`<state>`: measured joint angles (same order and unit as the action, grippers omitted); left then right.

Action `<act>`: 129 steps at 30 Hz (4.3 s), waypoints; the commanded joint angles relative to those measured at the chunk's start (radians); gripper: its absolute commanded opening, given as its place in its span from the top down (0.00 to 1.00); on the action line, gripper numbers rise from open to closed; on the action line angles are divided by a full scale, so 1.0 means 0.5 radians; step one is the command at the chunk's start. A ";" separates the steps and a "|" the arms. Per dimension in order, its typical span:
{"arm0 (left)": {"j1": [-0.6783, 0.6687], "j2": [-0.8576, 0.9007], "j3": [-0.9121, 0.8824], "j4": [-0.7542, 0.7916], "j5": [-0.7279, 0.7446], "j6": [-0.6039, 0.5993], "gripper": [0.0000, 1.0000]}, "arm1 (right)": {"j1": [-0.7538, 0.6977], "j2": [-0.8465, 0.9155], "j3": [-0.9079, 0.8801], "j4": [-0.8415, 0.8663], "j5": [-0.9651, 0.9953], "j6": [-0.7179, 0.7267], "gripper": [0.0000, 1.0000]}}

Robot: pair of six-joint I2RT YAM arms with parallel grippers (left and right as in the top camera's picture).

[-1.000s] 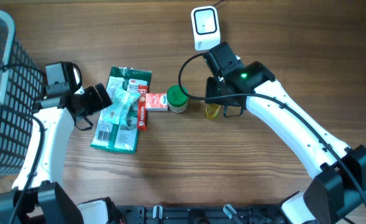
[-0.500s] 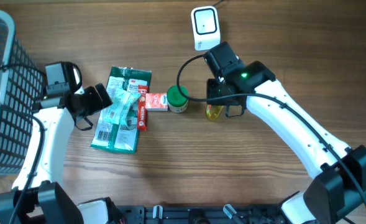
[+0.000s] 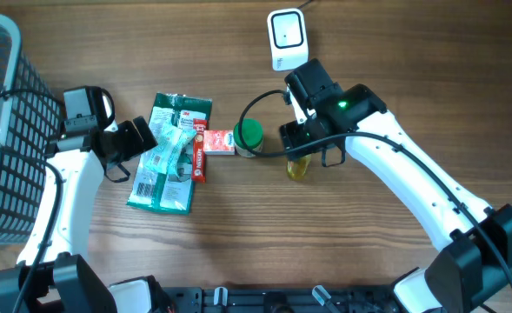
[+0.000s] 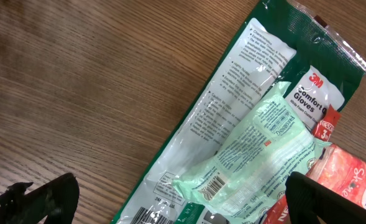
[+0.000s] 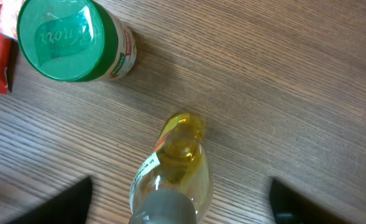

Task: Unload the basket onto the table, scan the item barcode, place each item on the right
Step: 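Reach right gripper to the yellow oil bottle and grasp it, then lift the oil bottle with right gripper and hold it to the scanner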

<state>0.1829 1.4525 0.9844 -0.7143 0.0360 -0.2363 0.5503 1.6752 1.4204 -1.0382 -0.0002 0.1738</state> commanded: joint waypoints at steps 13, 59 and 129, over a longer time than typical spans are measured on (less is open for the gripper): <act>-0.007 0.009 -0.008 0.001 0.016 0.040 0.00 | 0.005 -0.059 -0.047 -0.005 -0.034 0.848 0.13; -0.007 0.009 -0.008 0.001 0.016 0.040 0.00 | -0.141 -0.302 -0.172 0.260 -0.527 0.515 0.54; -0.007 0.009 -0.008 0.001 0.016 0.040 0.00 | -0.357 0.605 1.369 0.053 0.684 -0.476 0.96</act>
<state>0.1829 1.4532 0.9844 -0.7143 0.0360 -0.2363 0.3038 1.9129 2.0804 -1.0992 0.0799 0.0311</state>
